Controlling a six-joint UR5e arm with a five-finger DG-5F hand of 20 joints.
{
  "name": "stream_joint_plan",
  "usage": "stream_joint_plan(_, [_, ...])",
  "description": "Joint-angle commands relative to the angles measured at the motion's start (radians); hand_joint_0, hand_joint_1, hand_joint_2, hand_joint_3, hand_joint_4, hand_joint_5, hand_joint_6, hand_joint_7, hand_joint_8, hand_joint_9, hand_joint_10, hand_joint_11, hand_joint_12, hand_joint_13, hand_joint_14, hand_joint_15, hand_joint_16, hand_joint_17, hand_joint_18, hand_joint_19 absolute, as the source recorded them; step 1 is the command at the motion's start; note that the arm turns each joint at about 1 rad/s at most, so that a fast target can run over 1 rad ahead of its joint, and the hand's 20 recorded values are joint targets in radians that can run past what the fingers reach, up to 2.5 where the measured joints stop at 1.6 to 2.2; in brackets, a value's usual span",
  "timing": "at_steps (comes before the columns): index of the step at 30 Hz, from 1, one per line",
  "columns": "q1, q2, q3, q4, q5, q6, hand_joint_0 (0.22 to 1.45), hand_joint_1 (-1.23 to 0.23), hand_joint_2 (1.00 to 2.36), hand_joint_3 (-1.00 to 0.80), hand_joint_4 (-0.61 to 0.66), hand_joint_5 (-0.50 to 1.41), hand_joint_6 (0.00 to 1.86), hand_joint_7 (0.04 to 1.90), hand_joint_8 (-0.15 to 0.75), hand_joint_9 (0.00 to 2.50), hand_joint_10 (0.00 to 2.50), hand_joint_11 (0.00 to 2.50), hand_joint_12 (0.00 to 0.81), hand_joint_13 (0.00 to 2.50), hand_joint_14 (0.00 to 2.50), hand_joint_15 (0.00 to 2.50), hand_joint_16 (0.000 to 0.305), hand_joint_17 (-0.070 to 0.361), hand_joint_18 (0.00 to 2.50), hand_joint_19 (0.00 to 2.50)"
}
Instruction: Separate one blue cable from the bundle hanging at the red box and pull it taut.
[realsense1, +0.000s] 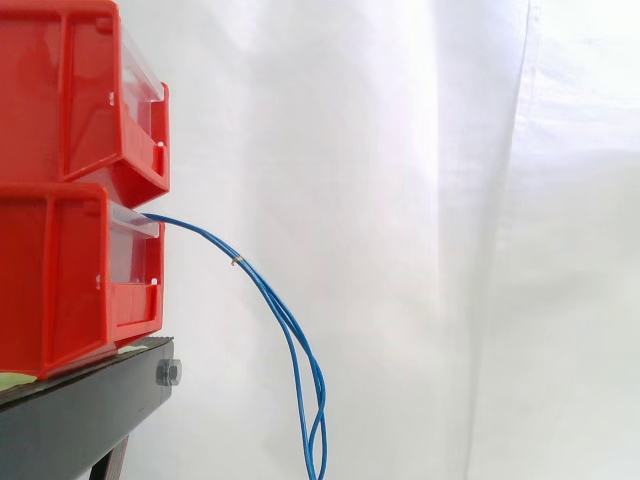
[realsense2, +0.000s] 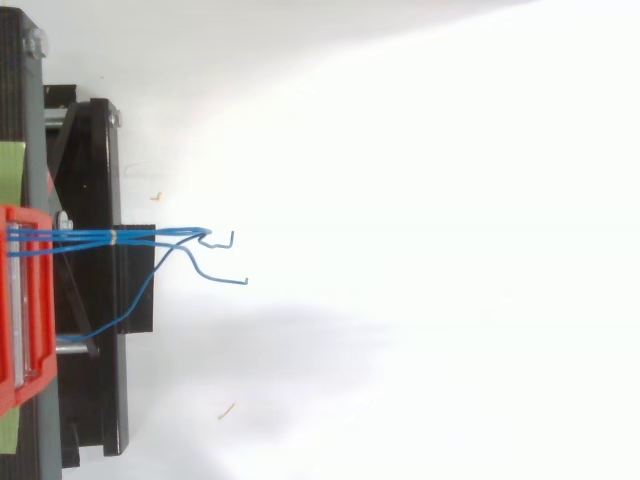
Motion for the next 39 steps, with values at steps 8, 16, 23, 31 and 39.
stream_joint_plan(8, [0.000, 0.000, 0.000, 0.000, 0.000, 0.000, 0.54, -0.59, 1.00, -0.50, 0.20, -0.23, 0.50, 0.73, 0.259, 0.39, 0.00, 0.10, 0.319, 0.27, 0.00, 0.05, 0.045, 0.102, 0.23, 0.16])
stream_joint_plan(16, [0.000, 0.000, 0.000, 0.000, 0.000, 0.000, 0.54, -0.58, 1.00, -0.50, 0.20, -0.23, 0.50, 0.73, 0.261, 0.38, 0.00, 0.10, 0.321, 0.27, 0.00, 0.05, 0.045, 0.102, 0.24, 0.17])
stream_joint_plan(23, [0.000, 0.000, 0.000, 0.000, 0.000, 0.000, 0.54, -0.58, 1.00, -0.50, 0.20, -0.23, 0.50, 0.73, 0.262, 0.37, 0.00, 0.10, 0.322, 0.26, 0.00, 0.05, 0.045, 0.102, 0.24, 0.17])
stream_joint_plan(31, [0.000, 0.000, 0.000, 0.000, 0.000, 0.000, 0.54, -0.58, 1.00, -0.50, 0.20, -0.23, 0.50, 0.73, 0.262, 0.37, 0.00, 0.10, 0.322, 0.27, 0.00, 0.05, 0.045, 0.101, 0.25, 0.18])
stream_joint_plan(39, [0.000, 0.000, 0.000, 0.000, 0.000, 0.000, 0.54, -0.58, 1.00, -0.50, 0.20, -0.23, 0.50, 0.73, 0.262, 0.37, 0.00, 0.11, 0.323, 0.27, 0.00, 0.05, 0.045, 0.101, 0.26, 0.19])
